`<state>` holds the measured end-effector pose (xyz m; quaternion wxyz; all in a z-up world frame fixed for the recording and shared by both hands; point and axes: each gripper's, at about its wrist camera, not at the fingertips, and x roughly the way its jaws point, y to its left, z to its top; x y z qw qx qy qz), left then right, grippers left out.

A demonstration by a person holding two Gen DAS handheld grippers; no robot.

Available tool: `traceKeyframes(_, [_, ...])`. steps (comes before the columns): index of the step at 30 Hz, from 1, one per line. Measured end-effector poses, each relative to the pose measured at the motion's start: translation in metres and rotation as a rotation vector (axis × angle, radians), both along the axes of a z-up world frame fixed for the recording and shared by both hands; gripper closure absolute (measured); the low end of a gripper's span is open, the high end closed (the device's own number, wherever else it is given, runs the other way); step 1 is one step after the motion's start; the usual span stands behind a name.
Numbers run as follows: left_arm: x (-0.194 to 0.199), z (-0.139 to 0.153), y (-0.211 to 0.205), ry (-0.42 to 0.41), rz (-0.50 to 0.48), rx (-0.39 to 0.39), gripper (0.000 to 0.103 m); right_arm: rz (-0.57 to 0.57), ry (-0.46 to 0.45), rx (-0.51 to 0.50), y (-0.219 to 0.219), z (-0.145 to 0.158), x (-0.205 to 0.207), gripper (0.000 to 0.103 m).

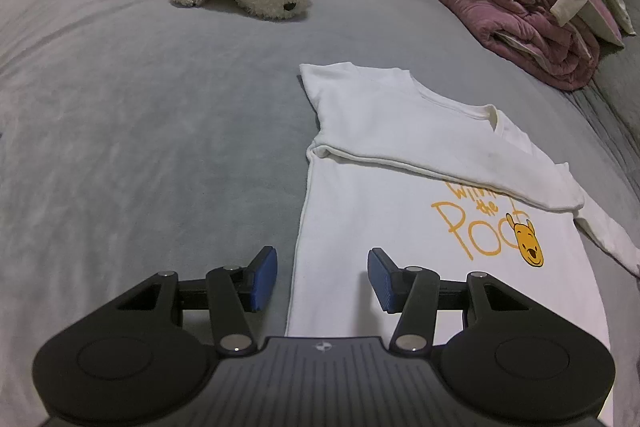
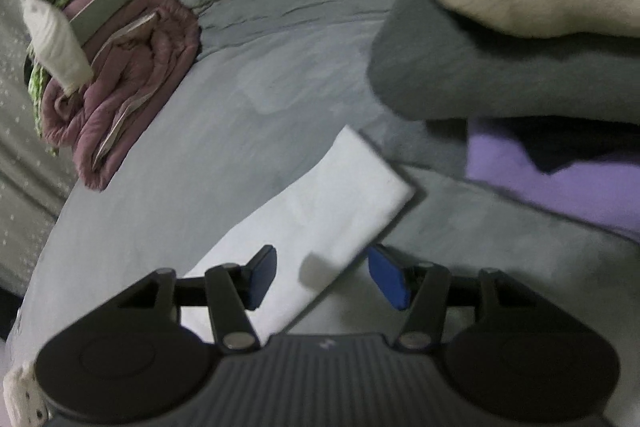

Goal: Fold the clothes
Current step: 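Swing the right gripper toward the extended white sleeve cuff, then close the right gripper on the sleeve cuff, then carry the sleeve across the shirt body with the right gripper and open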

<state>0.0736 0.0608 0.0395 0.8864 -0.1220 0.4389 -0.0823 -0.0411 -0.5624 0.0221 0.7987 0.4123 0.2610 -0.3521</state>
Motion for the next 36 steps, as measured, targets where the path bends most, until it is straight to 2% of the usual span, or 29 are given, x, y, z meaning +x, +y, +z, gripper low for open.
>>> traceKeyframes(8, [-0.001,0.0,0.0,-0.003,-0.007,0.002,0.054,-0.026,0.036,-0.095,-0.001,-0.011,0.01,0.07])
traceKeyframes(9, [-0.001,0.0,0.0,-0.004,-0.008,0.003,0.054,-0.029,0.044,-0.113,0.001,-0.012,0.012,0.075])
traceKeyframes(10, [-0.002,0.0,0.0,-0.005,-0.009,0.006,0.054,-0.031,0.05,-0.127,0.003,-0.013,0.014,0.09])
traceKeyframes(11, [-0.002,0.0,-0.001,-0.005,-0.011,0.009,0.054,-0.031,0.05,-0.13,0.004,-0.013,0.016,0.093])
traceKeyframes(22, [-0.001,-0.001,-0.002,-0.009,-0.018,0.02,0.054,-0.022,-0.016,-0.356,0.017,0.027,0.024,0.095])
traceKeyframes(31, [0.001,-0.001,-0.003,-0.008,-0.016,0.019,0.054,-0.021,-0.044,-0.333,0.019,0.029,0.036,0.095])
traceKeyframes(36, [0.003,0.005,0.002,-0.011,-0.002,-0.008,0.054,0.004,-0.097,-0.375,0.037,0.047,0.037,0.095])
